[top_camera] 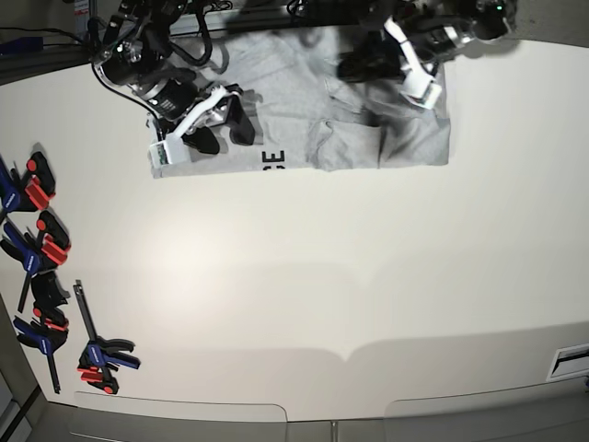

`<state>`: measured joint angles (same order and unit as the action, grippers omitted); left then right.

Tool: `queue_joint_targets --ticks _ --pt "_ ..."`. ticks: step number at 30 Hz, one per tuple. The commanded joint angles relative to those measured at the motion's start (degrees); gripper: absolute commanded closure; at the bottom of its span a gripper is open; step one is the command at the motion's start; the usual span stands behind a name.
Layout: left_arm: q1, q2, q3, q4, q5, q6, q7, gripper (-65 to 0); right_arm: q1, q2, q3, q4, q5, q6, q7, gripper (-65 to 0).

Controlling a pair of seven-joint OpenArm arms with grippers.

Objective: Fold the T-shirt properly
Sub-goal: 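Fold the grasped side inward toward the right gripper with the left gripper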

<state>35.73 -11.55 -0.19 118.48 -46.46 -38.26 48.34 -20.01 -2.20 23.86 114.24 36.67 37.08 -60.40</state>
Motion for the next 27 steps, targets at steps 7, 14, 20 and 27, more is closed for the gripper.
queue_joint_targets --ticks 7,14,20,27 --pt "-0.7 1.1 3.3 0.9 5.9 -0.7 0.6 0.0 0.3 0.2 0.1 1.0 1.4 0.0 1.6 -39.0" --pt "-0.7 0.8 3.1 1.9 5.9 -0.7 10.7 -22.1 0.3 0.2 0.1 1.0 1.4 0.0 1.6 -39.0" --pt "-0.8 -0.9 -2.9 3.9 11.4 1.9 0.6 0.0 0.3 0.2 0.1 1.0 1.4 0.0 1.6 -39.0" --pt "-5.4 -0.9 -6.1 1.7 23.4 9.4 -6.5 0.0 0.3 0.2 0.1 1.0 1.4 0.0 1.7 -39.0"
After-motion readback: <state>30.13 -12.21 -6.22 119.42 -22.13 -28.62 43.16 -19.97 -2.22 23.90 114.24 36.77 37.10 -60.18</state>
